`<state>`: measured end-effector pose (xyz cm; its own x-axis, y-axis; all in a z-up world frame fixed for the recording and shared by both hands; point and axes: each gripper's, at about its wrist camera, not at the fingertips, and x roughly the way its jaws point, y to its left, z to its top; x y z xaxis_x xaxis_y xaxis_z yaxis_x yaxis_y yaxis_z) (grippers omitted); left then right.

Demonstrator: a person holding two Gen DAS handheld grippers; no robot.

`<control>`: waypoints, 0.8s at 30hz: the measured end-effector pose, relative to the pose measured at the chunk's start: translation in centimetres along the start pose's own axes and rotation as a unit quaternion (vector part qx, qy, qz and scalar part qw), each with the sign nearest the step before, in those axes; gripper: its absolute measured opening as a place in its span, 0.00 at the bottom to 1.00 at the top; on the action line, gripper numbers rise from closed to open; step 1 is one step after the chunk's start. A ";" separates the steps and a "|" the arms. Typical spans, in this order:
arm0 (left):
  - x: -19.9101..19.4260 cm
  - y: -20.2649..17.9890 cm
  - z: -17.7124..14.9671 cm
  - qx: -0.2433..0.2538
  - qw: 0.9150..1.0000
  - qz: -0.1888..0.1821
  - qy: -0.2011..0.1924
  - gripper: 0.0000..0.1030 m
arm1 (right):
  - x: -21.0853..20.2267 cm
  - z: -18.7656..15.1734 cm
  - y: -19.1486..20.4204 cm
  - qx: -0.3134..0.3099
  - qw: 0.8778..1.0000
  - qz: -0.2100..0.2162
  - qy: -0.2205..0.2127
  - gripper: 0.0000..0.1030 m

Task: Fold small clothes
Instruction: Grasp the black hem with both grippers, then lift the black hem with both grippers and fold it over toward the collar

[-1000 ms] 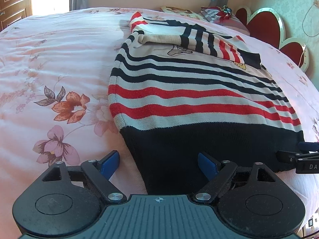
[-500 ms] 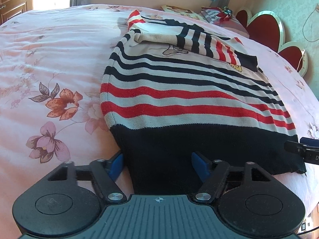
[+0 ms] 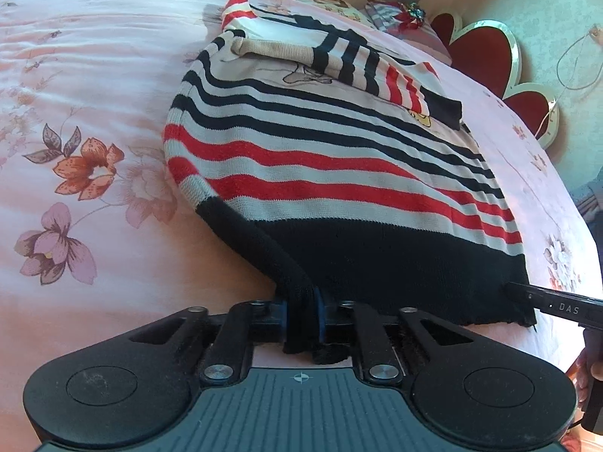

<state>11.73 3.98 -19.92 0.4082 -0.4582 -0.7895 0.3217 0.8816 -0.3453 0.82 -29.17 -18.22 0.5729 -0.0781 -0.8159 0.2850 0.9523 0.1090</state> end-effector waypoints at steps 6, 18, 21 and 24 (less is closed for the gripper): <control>-0.3 -0.2 0.7 0.004 1.000 -0.017 -0.011 0.13 | 0.0 1.1 -0.8 0.039 0.997 0.063 0.024 0.11; -2.3 -1.6 8.4 0.009 0.992 -0.043 -0.120 0.13 | -2.7 8.4 -0.6 0.058 0.986 0.135 -0.073 0.10; -1.8 -1.6 11.4 0.003 0.989 -0.045 -0.142 0.13 | -2.3 11.4 -0.8 0.069 0.981 0.150 -0.098 0.10; -1.0 -1.8 14.6 0.008 0.985 -0.040 -0.166 0.13 | -1.3 14.5 -0.9 0.076 0.977 0.155 -0.121 0.10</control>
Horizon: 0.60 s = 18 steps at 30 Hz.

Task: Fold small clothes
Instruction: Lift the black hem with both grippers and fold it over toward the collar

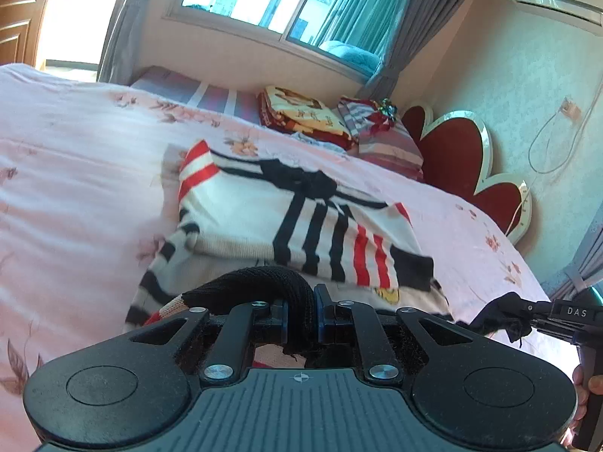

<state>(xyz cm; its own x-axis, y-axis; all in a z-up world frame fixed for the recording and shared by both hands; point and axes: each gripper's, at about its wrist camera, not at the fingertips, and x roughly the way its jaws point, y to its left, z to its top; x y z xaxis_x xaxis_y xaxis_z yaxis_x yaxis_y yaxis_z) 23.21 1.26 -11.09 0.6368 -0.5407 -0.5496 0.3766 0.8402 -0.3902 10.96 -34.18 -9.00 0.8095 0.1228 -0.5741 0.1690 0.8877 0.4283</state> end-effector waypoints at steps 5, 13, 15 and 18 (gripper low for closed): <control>4.2 0.2 4.2 0.016 0.999 0.017 -0.022 0.13 | 3.6 4.3 -0.6 0.013 0.999 -0.002 -0.041 0.10; 12.6 0.8 9.8 0.013 0.999 0.038 -0.026 0.13 | 11.7 10.1 -1.6 0.014 0.998 -0.005 -0.058 0.10; 15.0 1.3 11.1 -0.001 0.999 0.047 -0.018 0.13 | 13.9 11.5 -2.3 0.025 0.998 -0.007 -0.053 0.10; 18.4 1.9 12.1 -0.015 0.998 0.065 -0.002 0.13 | 17.5 13.1 -3.6 0.043 0.998 -0.023 -0.039 0.10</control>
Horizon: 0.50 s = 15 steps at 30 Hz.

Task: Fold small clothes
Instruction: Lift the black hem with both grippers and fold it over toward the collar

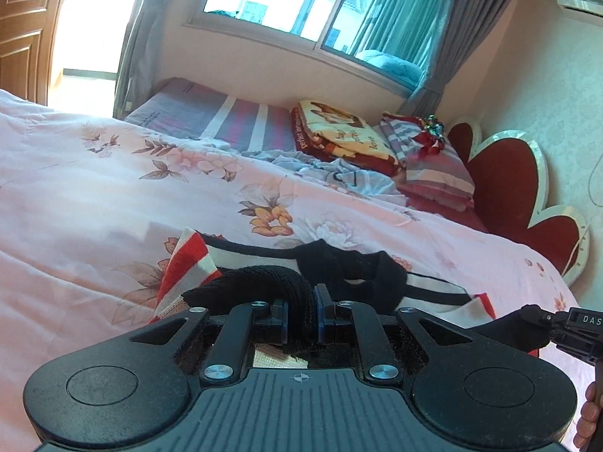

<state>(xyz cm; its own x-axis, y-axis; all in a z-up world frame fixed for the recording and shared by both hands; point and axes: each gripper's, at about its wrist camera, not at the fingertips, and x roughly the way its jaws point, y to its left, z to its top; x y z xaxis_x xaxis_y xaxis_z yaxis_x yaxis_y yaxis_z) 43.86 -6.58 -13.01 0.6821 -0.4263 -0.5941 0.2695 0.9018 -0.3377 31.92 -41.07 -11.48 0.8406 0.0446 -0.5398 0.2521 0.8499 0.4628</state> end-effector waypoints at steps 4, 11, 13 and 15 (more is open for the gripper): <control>4.1 0.7 0.5 -0.015 0.999 0.026 0.035 0.13 | 3.9 0.7 -1.7 0.025 0.999 -0.018 0.027 0.10; 7.9 1.3 1.7 -0.039 0.997 0.045 0.049 0.14 | 8.2 1.3 -2.8 0.040 0.997 -0.034 0.052 0.11; 8.7 1.4 2.1 -0.044 0.996 0.049 0.067 0.14 | 9.1 1.7 -2.8 0.041 0.997 -0.041 0.057 0.12; 9.0 1.6 2.3 -0.054 0.994 0.045 0.080 0.16 | 10.0 2.0 -2.7 0.040 0.996 -0.052 0.067 0.20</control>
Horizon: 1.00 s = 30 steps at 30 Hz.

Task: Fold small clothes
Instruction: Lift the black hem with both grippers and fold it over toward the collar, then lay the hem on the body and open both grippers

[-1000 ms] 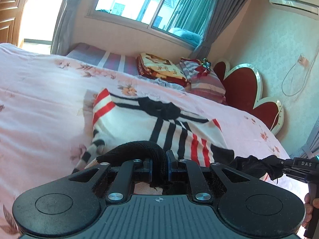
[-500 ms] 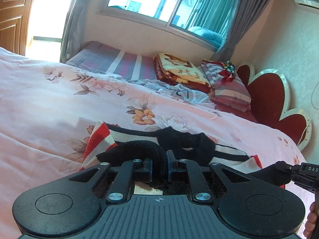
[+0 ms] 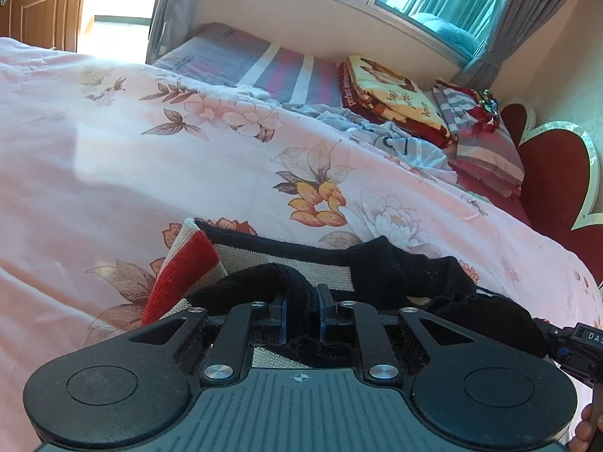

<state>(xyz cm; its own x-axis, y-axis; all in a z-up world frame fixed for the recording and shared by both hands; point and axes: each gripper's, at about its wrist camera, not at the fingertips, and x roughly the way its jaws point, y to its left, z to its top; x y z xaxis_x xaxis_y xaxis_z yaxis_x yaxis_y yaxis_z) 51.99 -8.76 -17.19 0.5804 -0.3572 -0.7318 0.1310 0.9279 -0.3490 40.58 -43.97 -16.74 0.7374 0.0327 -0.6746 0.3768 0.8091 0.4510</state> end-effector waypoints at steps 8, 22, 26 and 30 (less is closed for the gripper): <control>-3.6 0.3 1.3 -0.004 0.996 0.007 -0.087 0.89 | -2.7 1.4 1.3 -0.047 0.995 -0.011 -0.083 0.53; 0.4 -1.0 -3.3 0.108 0.992 0.042 -0.040 0.88 | 2.6 -3.0 6.3 -0.249 0.964 -0.092 -0.008 0.45; -0.6 -0.7 -3.6 0.108 0.992 0.046 -0.046 0.83 | 2.4 -3.2 4.4 -0.245 0.965 -0.088 -0.024 0.23; -3.7 -1.6 -4.8 0.123 0.990 0.038 -0.065 0.83 | 0.1 -3.7 5.7 -0.228 0.970 -0.077 -0.029 0.35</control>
<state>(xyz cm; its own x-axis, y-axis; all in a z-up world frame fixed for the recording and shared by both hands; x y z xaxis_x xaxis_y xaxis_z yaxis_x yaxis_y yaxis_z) 45.79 -9.43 -16.69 0.6931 -0.2839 -0.6626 0.2653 0.9551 -0.1318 40.74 -37.18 -16.34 0.7273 -0.1322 -0.6734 0.2082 0.9775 0.0330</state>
